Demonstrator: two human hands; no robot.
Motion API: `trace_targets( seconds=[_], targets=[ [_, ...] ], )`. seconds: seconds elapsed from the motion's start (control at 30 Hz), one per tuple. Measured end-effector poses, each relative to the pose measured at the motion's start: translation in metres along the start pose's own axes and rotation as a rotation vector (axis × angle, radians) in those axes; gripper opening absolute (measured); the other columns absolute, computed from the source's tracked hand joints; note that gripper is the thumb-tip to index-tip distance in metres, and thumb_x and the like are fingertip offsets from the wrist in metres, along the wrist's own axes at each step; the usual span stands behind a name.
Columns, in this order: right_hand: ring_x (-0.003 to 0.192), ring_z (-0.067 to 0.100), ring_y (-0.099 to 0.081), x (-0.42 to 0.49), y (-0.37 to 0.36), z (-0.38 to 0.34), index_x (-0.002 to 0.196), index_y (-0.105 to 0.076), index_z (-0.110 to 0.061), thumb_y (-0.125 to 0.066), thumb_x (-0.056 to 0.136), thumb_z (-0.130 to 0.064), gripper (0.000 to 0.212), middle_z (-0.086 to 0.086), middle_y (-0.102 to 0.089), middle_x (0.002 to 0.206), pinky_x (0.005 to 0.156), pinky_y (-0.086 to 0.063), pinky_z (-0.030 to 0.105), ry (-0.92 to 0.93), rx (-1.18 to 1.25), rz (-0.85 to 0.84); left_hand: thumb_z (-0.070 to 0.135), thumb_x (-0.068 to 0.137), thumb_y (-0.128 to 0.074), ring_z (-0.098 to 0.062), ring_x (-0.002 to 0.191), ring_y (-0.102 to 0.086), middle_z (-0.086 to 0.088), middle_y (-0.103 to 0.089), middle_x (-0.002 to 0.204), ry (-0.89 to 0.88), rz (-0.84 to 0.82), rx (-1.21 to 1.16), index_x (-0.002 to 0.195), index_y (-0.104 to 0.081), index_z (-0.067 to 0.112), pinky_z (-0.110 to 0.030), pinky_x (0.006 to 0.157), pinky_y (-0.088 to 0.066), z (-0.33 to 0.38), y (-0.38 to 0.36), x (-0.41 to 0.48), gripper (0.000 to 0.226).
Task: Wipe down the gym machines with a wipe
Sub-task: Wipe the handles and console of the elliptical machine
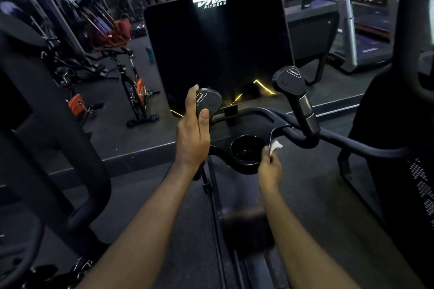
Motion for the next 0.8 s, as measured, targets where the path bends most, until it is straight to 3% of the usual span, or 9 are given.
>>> trace_targets(
  seconds=[0.07,0.17,0.23,0.3,0.4,0.53,0.6,0.7,0.8],
  targets=[
    [0.126,0.033,-0.058,-0.026,0.017,0.0,0.142,-0.056,-0.008,-0.047,0.106,-0.035,0.046,0.016,-0.065,0.132,0.094,-0.04,0.023,0.11,-0.136,0.112,0.027,0.109,-0.034,-0.01,0.05,-0.042,-0.001,-0.053,0.072,-0.006,0.007,0.006,0.158,-0.025,0.019,-0.018,0.049,-0.035,-0.001,0.0,0.0,0.05],
    [0.108,0.033,-0.065,-0.062,0.02,0.012,0.139,-0.058,-0.006,-0.05,0.106,-0.027,0.04,0.022,-0.069,0.12,0.083,-0.039,0.022,0.231,-0.246,0.154,0.029,0.11,-0.034,-0.01,0.05,-0.043,0.008,-0.048,0.068,0.006,0.019,0.01,0.158,-0.026,0.019,-0.019,0.05,-0.035,-0.003,0.0,0.0,0.05],
    [0.122,0.031,-0.06,-0.076,0.006,0.017,0.144,-0.052,-0.006,-0.049,0.104,-0.029,0.046,0.021,-0.061,0.136,0.097,-0.042,0.025,0.357,-0.318,0.108,0.029,0.11,-0.034,-0.011,0.053,-0.047,0.007,-0.052,0.072,0.0,0.014,0.006,0.158,-0.026,0.019,-0.021,0.051,-0.039,-0.002,0.0,0.001,0.049],
    [0.152,0.023,-0.026,-0.085,-0.013,0.022,0.159,-0.028,-0.011,-0.047,0.106,-0.031,0.06,0.009,-0.026,0.166,0.122,-0.021,0.024,0.475,-0.387,0.007,0.028,0.11,-0.034,-0.016,0.058,-0.053,-0.003,-0.058,0.077,0.001,0.002,-0.002,0.157,-0.026,0.02,-0.033,0.053,-0.045,-0.001,-0.001,0.001,0.049],
    [0.156,0.016,0.006,-0.094,-0.035,0.021,0.162,-0.002,-0.014,-0.044,0.107,-0.032,0.072,0.0,0.006,0.17,0.126,0.002,0.031,0.723,-0.729,-0.088,0.028,0.11,-0.035,-0.023,0.068,-0.06,-0.01,-0.064,0.088,-0.006,-0.003,-0.011,0.158,-0.026,0.02,-0.042,0.063,-0.051,0.001,-0.001,0.0,0.049],
    [0.156,0.016,0.01,-0.089,-0.06,0.02,0.162,0.001,-0.017,-0.038,0.102,-0.033,0.074,-0.003,0.011,0.17,0.125,0.003,0.041,0.921,-1.141,-0.17,0.029,0.11,-0.035,-0.024,0.079,-0.064,-0.01,-0.065,0.098,-0.016,-0.01,-0.01,0.158,-0.026,0.019,-0.043,0.07,-0.054,0.0,-0.001,0.001,0.05],
    [0.155,0.019,0.015,-0.086,-0.078,0.013,0.161,0.003,-0.011,-0.038,0.098,-0.031,0.078,0.001,0.015,0.169,0.125,0.004,0.044,1.01,-1.361,-0.171,0.03,0.11,-0.035,-0.019,0.082,-0.064,-0.006,-0.065,0.102,-0.007,-0.014,0.0,0.158,-0.025,0.021,-0.037,0.072,-0.055,-0.001,-0.001,0.001,0.051],
    [0.15,0.027,0.029,-0.081,-0.117,0.007,0.156,0.018,-0.004,-0.029,0.101,-0.033,0.078,0.012,0.03,0.163,0.123,0.014,0.047,1.059,-1.643,-0.274,0.03,0.109,-0.036,-0.004,0.092,-0.063,0.004,-0.062,0.115,-0.019,-0.01,0.009,0.158,-0.026,0.021,-0.016,0.076,-0.05,0.0,0.0,0.001,0.051],
    [0.154,0.03,0.017,-0.066,-0.153,-0.011,0.16,0.01,-0.008,-0.033,0.103,-0.038,0.077,0.012,0.015,0.168,0.126,0.006,0.046,0.981,-1.641,-0.418,0.031,0.109,-0.036,0.0,0.096,-0.062,0.0,-0.063,0.121,-0.007,-0.021,-0.002,0.158,-0.025,0.023,-0.007,0.078,-0.044,-0.002,-0.001,0.002,0.051]
  ],
)
Point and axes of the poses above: each hand's wrist, its own x-axis towards the middle knuckle, its own y-axis out of the back of the hand, z = x × y, the point moved 10 cm from there along x, towards the middle knuckle
